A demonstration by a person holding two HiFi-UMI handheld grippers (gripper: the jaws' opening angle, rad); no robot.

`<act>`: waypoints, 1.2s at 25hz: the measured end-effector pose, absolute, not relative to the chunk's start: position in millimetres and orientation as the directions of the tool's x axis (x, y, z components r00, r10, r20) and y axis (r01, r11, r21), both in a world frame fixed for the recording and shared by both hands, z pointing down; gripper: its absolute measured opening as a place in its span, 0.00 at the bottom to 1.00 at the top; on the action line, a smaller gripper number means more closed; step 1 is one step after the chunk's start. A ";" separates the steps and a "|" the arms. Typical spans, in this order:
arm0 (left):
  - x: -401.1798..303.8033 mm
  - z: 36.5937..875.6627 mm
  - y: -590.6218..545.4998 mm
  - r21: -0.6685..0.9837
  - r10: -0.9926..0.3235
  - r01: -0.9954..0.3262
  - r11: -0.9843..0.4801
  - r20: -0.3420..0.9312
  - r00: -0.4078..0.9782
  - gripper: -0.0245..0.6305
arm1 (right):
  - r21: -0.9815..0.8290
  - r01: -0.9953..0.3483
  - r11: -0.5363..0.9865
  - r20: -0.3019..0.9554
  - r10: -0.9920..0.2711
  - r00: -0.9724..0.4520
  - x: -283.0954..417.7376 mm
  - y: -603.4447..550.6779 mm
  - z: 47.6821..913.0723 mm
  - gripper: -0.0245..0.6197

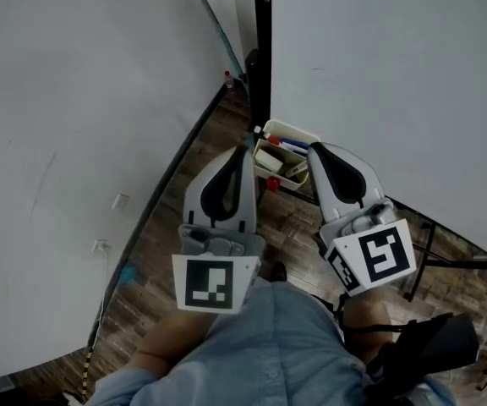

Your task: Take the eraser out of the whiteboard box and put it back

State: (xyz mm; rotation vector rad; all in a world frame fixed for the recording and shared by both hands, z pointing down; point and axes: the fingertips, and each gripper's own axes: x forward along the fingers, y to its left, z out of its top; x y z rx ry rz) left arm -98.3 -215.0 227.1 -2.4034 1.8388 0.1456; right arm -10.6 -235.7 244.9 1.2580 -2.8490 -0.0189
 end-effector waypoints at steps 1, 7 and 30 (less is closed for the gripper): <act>-96.5 224.8 -213.2 -0.034 -0.954 -0.966 -0.258 -0.149 0.260 0.04 | 0.025 -0.743 0.668 0.010 -0.744 -0.668 -7.2 -235.5 240.9 0.04; -87.5 216.7 -207.5 -0.045 -0.952 -0.967 -0.251 -0.167 0.255 0.04 | 0.036 -0.747 0.663 -0.026 -0.747 -0.664 0.5 -234.2 228.3 0.04; -88.5 216.1 -211.9 -0.044 -0.952 -0.966 -0.253 -0.168 0.257 0.04 | 0.026 -0.740 0.672 -0.037 -0.739 -0.672 -3.7 -236.6 226.2 0.04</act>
